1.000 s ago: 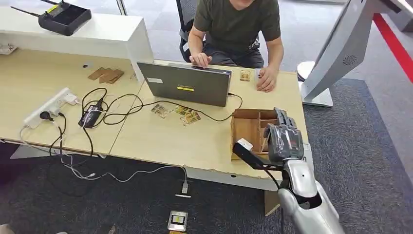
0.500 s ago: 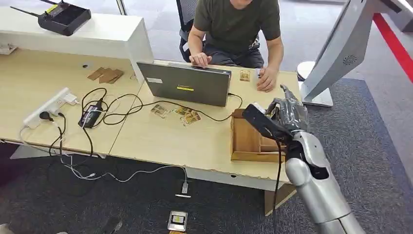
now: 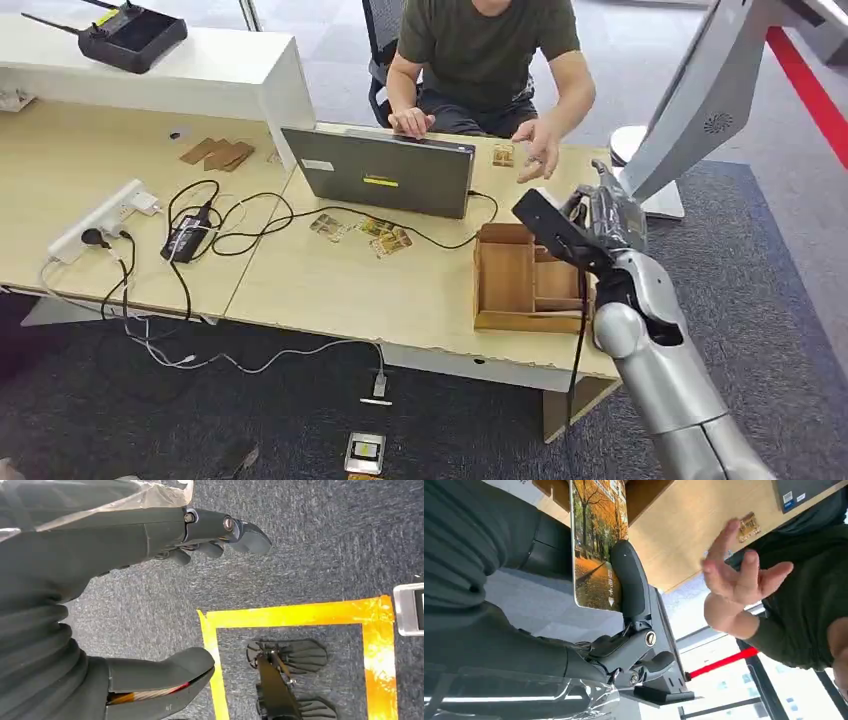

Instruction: Pass the card to the sensor for recognition and then transmit it.

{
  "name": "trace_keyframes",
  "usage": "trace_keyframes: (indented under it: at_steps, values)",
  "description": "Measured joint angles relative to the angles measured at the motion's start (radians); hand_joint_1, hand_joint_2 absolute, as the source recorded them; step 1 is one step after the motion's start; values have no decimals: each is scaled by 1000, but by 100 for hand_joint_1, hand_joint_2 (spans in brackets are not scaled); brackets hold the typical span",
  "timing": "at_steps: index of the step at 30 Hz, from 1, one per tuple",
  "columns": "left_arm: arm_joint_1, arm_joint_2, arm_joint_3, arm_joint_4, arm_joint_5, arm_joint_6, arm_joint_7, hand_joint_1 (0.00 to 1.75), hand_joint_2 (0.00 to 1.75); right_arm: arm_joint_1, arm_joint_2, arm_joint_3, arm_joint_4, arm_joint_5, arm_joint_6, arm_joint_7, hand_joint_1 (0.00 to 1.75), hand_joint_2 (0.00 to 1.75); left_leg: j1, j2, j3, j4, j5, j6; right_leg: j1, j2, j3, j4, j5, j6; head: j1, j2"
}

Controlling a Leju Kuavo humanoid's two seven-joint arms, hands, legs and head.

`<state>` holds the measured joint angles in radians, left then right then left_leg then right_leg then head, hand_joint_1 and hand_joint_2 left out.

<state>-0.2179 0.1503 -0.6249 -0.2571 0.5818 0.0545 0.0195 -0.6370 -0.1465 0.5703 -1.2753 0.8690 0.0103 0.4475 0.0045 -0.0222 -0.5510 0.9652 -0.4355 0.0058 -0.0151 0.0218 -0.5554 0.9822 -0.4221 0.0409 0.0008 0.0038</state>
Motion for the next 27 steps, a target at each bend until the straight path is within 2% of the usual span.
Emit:
trace_keyframes:
  at_steps: [11, 12, 13, 14, 24, 27]
  values:
    - [-8, -5, 0, 0, -10, -1, 6, 0, 175, -2, -16, 3, 15, 18, 0, 7, 175, 175, 0, 0, 0, 0, 0, 0, 0, 0, 0, 0, 0, 0, 0, 0]
    - [-9, -5, 0, 0, -10, -2, 6, 0, 175, -2, -16, 5, 17, 19, 0, 8, 168, 175, 0, 0, 0, 0, 0, 0, 0, 0, 0, 0, 0, 0, 0, 0]
    - [-9, -6, 0, 0, -10, -2, 6, 0, 175, -2, -16, 6, 18, 20, 0, 8, 14, 175, 0, 0, 0, 0, 0, 0, 0, 0, 0, 0, 0, 0, 0, 0]
    - [-9, -6, 0, 0, -10, -2, 6, 0, 175, -2, -16, 7, 18, 21, 0, 8, 0, 175, 0, 0, 0, 0, 0, 0, 0, 0, 0, 0, 0, 0, 0, 0]
    - [-9, -10, 0, 0, -13, -2, 7, 0, 175, 1, -27, -6, 39, -36, -56, 13, 0, 175, 0, 0, 0, 0, 0, 0, 0, 0, 0, 0, 0, 0, 0, 0]
    - [-9, -11, 0, 0, -13, -2, 8, 0, 175, 13, -40, -29, 48, -99, -121, 14, 0, 175, 0, 0, 0, 0, 0, 0, 0, 0, 0, 0, 0, 0, 0, 0]
